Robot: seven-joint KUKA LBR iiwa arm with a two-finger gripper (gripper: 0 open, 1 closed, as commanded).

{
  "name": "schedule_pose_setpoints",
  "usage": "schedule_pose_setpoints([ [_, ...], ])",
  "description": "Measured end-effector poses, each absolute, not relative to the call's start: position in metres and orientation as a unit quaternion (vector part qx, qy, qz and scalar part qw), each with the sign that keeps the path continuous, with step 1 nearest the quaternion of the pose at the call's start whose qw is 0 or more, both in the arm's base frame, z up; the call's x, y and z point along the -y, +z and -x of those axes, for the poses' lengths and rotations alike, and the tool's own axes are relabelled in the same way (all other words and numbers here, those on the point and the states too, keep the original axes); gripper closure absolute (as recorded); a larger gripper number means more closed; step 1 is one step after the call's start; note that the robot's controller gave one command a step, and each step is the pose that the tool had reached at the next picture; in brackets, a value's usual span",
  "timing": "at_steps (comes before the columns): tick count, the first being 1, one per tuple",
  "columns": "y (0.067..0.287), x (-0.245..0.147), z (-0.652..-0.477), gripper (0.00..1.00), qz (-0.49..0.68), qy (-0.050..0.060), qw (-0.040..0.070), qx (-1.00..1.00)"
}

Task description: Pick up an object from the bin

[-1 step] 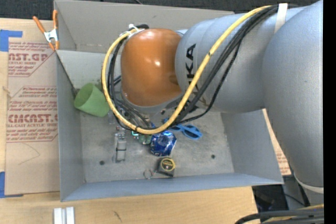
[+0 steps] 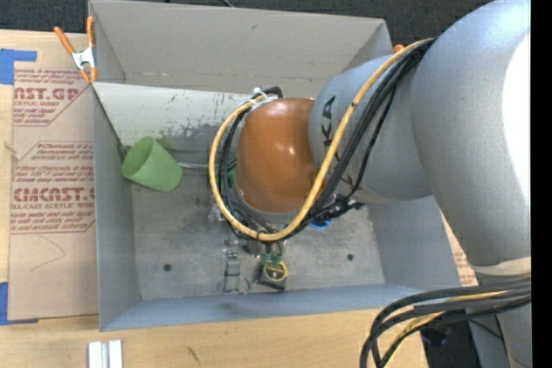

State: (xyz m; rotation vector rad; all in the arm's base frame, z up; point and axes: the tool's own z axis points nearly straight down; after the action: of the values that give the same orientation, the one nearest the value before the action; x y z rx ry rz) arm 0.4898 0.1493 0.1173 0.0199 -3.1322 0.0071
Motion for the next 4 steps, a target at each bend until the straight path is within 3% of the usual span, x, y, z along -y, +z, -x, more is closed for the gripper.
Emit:
schedule_pose_setpoints([
  [1,0.104,-0.045,-0.499,0.00,-0.123,0.001,0.001,0.992],
  [3,0.106,-0.055,-0.479,0.00,-0.411,-0.001,0.001,0.912],
  [4,0.077,-0.047,-0.479,0.00,-0.518,-0.001,0.000,0.856],
])
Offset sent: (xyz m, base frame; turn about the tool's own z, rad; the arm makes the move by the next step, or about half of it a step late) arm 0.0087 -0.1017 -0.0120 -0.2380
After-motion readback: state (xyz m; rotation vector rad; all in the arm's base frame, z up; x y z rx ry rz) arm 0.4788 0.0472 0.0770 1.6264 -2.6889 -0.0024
